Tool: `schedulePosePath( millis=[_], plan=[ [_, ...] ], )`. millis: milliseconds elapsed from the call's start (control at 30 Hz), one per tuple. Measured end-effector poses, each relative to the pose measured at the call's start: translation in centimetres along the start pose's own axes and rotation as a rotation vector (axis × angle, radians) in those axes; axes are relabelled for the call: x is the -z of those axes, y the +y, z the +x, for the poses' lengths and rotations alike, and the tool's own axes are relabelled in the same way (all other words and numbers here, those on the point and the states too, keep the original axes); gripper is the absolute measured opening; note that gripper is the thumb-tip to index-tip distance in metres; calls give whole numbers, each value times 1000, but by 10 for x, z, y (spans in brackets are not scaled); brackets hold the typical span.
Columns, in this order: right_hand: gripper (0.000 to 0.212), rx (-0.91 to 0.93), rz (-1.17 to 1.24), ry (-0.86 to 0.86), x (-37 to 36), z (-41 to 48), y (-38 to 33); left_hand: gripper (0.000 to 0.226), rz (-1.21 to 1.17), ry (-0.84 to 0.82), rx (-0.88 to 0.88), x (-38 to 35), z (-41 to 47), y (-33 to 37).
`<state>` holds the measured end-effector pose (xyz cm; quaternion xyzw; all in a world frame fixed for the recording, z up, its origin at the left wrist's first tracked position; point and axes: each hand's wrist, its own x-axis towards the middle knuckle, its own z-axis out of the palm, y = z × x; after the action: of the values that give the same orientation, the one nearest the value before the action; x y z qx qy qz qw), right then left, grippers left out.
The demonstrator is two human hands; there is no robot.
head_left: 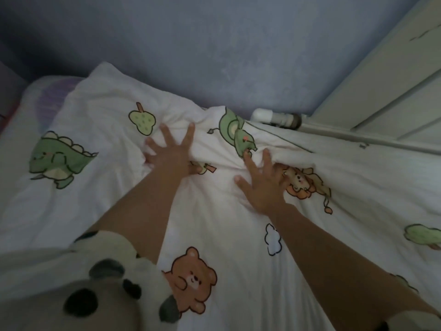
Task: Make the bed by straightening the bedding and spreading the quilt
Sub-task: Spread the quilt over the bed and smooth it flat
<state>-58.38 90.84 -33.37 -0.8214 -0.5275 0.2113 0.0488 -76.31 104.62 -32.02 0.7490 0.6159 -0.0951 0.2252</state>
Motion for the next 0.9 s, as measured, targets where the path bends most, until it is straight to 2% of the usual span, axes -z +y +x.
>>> schedulePosePath(
  millis=[100, 133, 200, 267, 333, 400, 433, 600, 667, 767, 900],
  plan=[
    [66, -20, 130, 394, 26, 6, 1, 111, 29, -39, 26, 7, 1, 6],
    [67, -61, 110, 442, 36, 10, 5, 112, 37, -46, 31, 7, 1, 6],
    [75, -182, -32, 384, 55, 20, 14, 113, 50, -55, 35, 7, 2, 7],
    [81, -296, -113, 215, 70, 29, 22, 116, 67, -60, 36, 9, 3, 7],
    [67, -341, -151, 109, 78, 41, 26, 121, 82, -62, 34, 11, 8, 8],
    [43, -313, -229, 78, 84, 53, 26, 125, 80, -68, 32, 11, 10, 9],
    [39, -308, -247, 69, 88, 60, 26, 127, 80, -72, 33, 11, 11, 9],
    [46, -418, -268, 19, 104, 77, 29, 136, 83, -134, 47, 18, 18, 11],
    [38, -480, -313, -37, 103, 71, 35, 141, 75, -146, 61, 18, 21, 13],
    [23, -594, -223, -5, 99, 67, 35, 150, 42, -160, 109, 19, 30, 17],
    [27, -557, -132, 213, 98, 82, 16, 151, -19, -166, 131, 18, 41, 20]
  ],
)
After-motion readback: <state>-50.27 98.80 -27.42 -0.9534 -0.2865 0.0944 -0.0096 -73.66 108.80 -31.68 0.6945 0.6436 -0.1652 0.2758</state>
